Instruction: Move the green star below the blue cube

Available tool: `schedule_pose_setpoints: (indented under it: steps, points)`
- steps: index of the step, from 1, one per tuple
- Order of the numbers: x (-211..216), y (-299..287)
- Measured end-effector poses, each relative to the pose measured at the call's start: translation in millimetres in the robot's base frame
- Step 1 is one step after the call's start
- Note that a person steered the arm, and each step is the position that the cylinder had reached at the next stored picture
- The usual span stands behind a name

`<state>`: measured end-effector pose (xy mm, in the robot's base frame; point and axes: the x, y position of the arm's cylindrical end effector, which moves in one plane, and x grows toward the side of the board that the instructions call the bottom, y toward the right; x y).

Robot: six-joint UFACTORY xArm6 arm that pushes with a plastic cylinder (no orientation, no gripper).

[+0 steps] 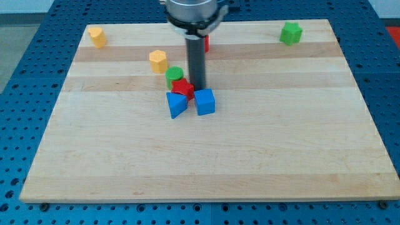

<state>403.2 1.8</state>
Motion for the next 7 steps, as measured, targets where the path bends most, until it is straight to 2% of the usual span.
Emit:
schedule_pose_setpoints:
  steps: [1,2,3,4,5,6,7]
  points:
    - [18.6,54.6]
    - [69.2,11.6]
    - [67.6,-40.4]
    - [64.9,-2.5]
    - [38.3,10.2]
    - [8.7,-35.4]
    - [7.2,-71.6]
